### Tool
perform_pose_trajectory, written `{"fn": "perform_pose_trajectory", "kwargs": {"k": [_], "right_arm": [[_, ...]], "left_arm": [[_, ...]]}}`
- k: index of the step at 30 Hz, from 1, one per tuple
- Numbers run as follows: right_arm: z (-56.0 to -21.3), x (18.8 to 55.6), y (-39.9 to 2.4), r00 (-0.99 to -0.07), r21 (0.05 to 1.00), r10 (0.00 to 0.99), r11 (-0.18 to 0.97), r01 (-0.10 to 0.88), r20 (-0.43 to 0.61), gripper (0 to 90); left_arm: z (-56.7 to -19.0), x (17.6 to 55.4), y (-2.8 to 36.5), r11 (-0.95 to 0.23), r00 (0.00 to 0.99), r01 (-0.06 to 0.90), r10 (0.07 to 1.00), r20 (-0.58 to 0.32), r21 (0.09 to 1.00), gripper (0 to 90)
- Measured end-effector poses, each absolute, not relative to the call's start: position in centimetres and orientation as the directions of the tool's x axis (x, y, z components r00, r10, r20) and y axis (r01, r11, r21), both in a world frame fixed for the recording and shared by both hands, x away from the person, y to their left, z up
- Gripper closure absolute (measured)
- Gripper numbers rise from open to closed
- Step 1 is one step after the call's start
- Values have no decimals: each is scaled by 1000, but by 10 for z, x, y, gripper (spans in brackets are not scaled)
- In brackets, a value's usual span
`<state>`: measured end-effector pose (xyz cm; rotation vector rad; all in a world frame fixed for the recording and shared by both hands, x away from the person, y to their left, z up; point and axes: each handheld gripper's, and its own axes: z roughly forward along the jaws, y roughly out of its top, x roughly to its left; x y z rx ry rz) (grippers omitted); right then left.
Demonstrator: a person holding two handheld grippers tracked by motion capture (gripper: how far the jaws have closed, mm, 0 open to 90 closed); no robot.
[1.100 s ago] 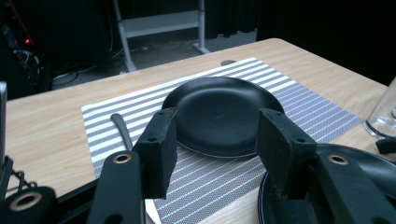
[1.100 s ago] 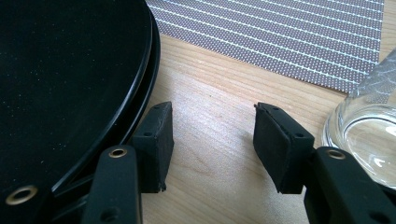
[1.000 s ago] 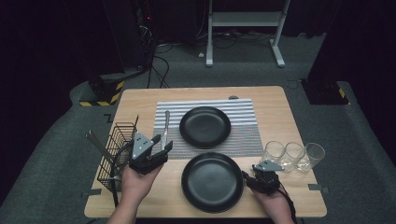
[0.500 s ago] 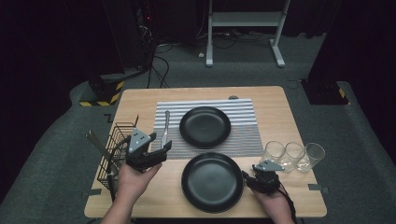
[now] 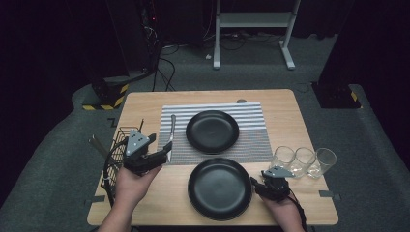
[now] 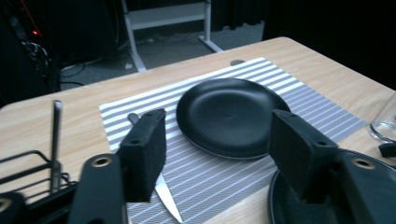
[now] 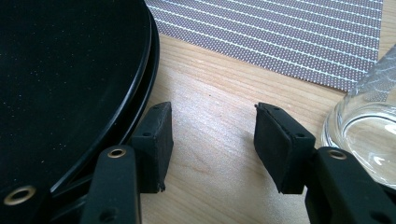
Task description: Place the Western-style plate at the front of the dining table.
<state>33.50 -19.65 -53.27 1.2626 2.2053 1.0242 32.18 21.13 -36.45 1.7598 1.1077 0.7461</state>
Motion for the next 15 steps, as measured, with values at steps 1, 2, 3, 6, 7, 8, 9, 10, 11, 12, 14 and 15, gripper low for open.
{"fn": "perform_pose_trajectory", "kwargs": {"k": [1,2,3,6,7,8,9,10,11,12,14,15], "right_arm": [[-533,335,-197,-511,758,859,323,567,17,469],[-533,335,-197,-510,758,860,320,569,19,469],[-533,335,-197,-509,757,861,321,569,17,469],[-533,335,-196,-512,756,859,329,566,9,470],[-533,335,-195,-511,755,860,329,568,10,470],[-533,335,-195,-511,754,859,329,568,10,470],[-533,335,-196,-511,754,860,329,569,10,470],[-533,335,-196,-510,753,860,329,569,10,471],[-533,335,-196,-510,753,860,329,569,10,470],[-533,336,-195,-510,753,860,328,570,12,471],[-533,336,-195,-512,753,859,329,569,12,471],[-533,336,-195,-513,753,858,329,569,13,470]], "left_arm": [[-364,322,213,-195,415,365,909,29,910,430],[-363,323,215,-190,415,364,909,24,912,450],[-363,323,216,-187,412,366,911,22,912,475],[-361,323,224,-175,389,357,921,24,918,514],[-360,323,225,-177,381,353,924,32,918,504],[-360,322,226,-180,370,348,928,42,920,491],[-359,321,228,-176,365,347,930,40,921,480],[-358,321,229,-172,366,349,930,34,921,474],[-357,322,231,-170,364,351,931,33,921,472],[-356,322,232,-169,360,349,932,34,922,471],[-353,322,235,-165,347,338,937,40,926,471],[-352,322,237,-158,339,332,940,39,930,471]]}}
